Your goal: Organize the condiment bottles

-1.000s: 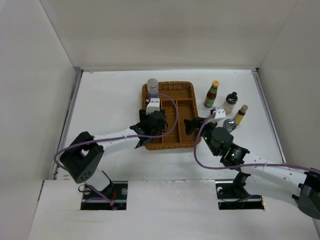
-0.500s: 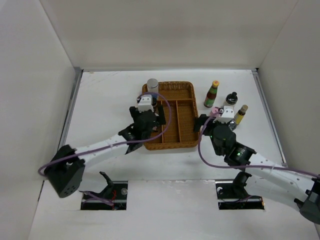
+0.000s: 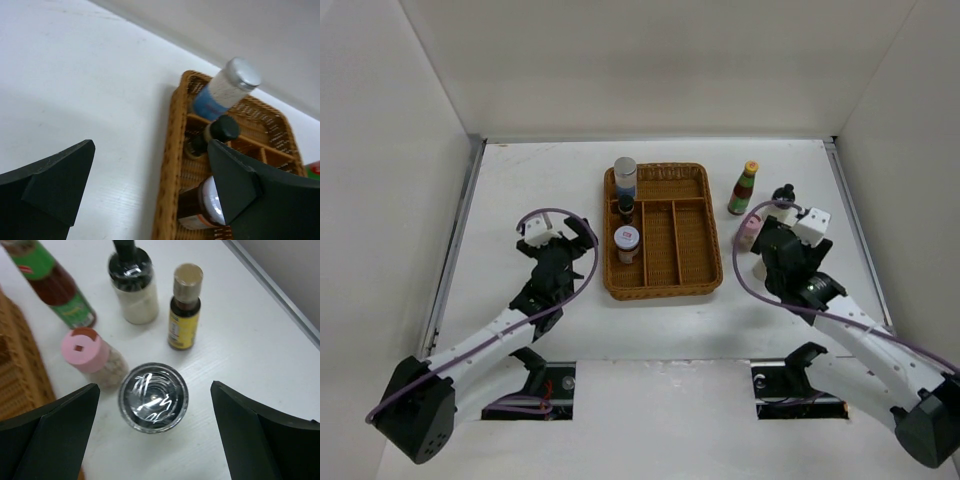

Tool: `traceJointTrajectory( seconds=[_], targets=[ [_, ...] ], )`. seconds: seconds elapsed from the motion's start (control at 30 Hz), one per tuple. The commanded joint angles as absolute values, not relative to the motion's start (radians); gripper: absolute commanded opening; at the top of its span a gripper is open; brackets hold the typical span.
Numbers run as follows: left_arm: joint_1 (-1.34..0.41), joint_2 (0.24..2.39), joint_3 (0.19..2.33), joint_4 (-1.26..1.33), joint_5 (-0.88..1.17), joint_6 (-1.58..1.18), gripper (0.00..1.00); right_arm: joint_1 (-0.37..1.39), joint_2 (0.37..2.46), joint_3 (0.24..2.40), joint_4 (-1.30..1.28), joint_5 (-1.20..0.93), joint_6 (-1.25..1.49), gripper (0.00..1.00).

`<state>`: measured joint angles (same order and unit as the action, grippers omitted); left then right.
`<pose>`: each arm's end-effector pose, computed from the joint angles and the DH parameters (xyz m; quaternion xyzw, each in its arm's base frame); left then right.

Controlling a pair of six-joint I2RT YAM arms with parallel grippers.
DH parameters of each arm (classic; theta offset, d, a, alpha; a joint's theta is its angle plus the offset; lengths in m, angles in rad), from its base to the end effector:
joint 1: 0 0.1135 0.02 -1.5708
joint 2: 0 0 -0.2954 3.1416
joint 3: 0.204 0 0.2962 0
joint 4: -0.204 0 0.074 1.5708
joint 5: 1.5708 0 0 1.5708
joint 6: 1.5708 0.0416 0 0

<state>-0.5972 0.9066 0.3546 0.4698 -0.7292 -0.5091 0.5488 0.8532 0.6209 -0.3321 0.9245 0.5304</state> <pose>0.1983 -0.1014 0.2365 -0.2111 0.6972 -0.1094 0.6763 0.1927 0.0789 0.2747 0.2078 0.7860 -0.1134 0.5710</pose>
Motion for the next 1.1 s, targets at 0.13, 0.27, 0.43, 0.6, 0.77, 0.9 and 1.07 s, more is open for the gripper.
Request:
traceJointTrajectory(
  seconds=[0.13, 0.27, 0.43, 0.6, 0.77, 0.9, 1.07],
  targets=[
    [-0.582, 0.936, 0.301, 0.589, -0.706, -0.591, 1.00, 0.452, 0.959, 0.660, -0.325, 0.832, 0.555, 1.00],
    [-0.587, 0.977, 0.301, 0.597, -0.701, -0.597, 1.00, 0.401, 0.988, 0.640, -0.246, 0.707, 0.543, 1.00],
    [-0.587, 0.986, 0.293, 0.614, -0.698, -0.603, 1.00, 0.375, 1.008, 0.620, -0.163, 0.652, 0.548, 0.87],
    [-0.585, 0.991, 0.291, 0.615, -0.692, -0.603, 1.00, 0.378, 0.991, 0.604, -0.158, 0.667, 0.548, 0.68],
    [-0.585, 0.979, 0.288, 0.615, -0.692, -0.603, 1.00, 0.381, 1.014, 0.601, -0.186, 0.675, 0.549, 0.87],
    [-0.584, 0.971, 0.287, 0.611, -0.692, -0.603, 1.00, 0.387, 1.022, 0.595, -0.178, 0.670, 0.551, 0.75],
    [-0.584, 0.973, 0.287, 0.609, -0.692, -0.603, 1.00, 0.413, 0.924, 0.610, -0.207, 0.721, 0.551, 0.51]
  ],
)
